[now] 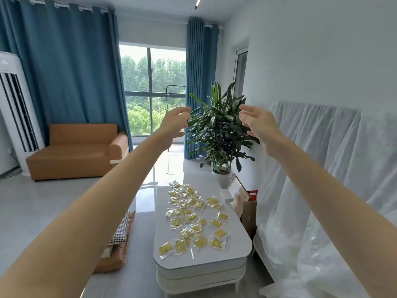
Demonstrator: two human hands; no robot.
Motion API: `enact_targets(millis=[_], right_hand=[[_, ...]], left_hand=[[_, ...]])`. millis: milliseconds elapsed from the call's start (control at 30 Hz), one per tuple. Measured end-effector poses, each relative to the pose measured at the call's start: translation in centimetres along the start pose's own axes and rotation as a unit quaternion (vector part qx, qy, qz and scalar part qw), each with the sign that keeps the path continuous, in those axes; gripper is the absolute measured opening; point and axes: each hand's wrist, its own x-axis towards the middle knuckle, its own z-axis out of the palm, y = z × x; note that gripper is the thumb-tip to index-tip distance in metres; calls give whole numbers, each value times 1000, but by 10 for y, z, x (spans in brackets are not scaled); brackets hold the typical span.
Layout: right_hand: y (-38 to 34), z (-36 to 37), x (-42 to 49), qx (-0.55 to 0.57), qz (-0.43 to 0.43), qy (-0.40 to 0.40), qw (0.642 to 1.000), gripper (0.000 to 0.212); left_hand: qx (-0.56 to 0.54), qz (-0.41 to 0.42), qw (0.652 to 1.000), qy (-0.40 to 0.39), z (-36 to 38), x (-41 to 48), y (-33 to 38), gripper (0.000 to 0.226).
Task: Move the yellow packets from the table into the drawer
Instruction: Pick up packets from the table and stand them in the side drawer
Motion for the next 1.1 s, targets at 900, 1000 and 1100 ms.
enact_targets(millis=[900, 1000, 1100], right_hand=[[131, 150, 245, -52, 14, -9, 999, 36], [178, 169, 271, -74, 38, -17, 996, 37], [229, 183, 290, -92, 68, -31, 993, 36]], left_hand=[[-4, -12, 999, -38, -31, 275, -139, 30], [13, -48, 998, -47, -24, 308, -185, 34], [28, -83, 995, -52, -14, 330, -233, 37]])
